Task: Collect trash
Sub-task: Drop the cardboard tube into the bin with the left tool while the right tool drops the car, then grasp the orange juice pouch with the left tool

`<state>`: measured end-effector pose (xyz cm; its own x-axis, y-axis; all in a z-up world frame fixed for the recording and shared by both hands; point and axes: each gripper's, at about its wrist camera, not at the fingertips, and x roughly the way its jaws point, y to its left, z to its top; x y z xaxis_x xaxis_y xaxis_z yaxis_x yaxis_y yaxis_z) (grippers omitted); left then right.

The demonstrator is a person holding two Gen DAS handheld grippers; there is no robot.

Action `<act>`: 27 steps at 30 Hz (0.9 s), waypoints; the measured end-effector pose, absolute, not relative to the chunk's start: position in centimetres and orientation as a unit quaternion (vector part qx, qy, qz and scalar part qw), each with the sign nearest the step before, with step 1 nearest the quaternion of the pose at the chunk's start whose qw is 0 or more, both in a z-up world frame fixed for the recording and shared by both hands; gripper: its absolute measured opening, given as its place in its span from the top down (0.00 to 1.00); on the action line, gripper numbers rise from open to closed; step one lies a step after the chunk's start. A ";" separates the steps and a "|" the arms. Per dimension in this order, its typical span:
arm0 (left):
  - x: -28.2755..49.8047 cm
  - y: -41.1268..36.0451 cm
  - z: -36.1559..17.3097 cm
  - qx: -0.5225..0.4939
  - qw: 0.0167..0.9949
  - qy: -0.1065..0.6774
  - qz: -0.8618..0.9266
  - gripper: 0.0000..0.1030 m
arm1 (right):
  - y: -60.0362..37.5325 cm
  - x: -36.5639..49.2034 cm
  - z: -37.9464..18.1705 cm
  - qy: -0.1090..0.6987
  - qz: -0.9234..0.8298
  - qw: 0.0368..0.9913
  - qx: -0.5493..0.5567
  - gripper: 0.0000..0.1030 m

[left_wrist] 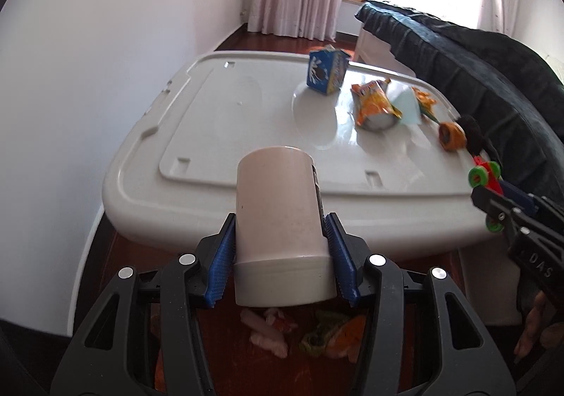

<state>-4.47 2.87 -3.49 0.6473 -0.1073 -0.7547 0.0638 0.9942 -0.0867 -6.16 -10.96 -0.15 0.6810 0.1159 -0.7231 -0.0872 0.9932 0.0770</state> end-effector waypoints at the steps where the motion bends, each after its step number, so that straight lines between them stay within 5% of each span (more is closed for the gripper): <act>1: -5.4 2.6 -3.8 -0.023 0.905 0.422 -0.054 0.52 | -10.8 -7.0 -0.6 0.404 0.054 0.913 0.022 0.64; 18: -10.6 2.2 -9.2 -0.012 0.850 0.521 -0.079 0.52 | -8.1 -13.1 -7.1 0.523 0.043 0.851 0.010 0.63; 19: -10.5 2.2 -9.5 -0.018 0.844 0.530 -0.078 0.51 | -8.3 -13.0 -7.2 0.526 0.037 0.850 0.011 0.61; 20: -10.4 2.2 -9.6 -0.017 0.841 0.536 -0.076 0.48 | -8.3 -13.1 -7.3 0.526 0.032 0.850 0.011 0.49; 22: -10.3 1.9 -9.7 0.001 0.835 0.547 -0.060 0.35 | -8.5 -13.4 -6.9 0.518 0.020 0.855 0.009 0.37; 27: -10.2 1.5 -9.0 0.010 0.841 0.537 -0.063 0.31 | -8.9 -13.2 -5.5 0.494 0.010 0.870 0.001 0.33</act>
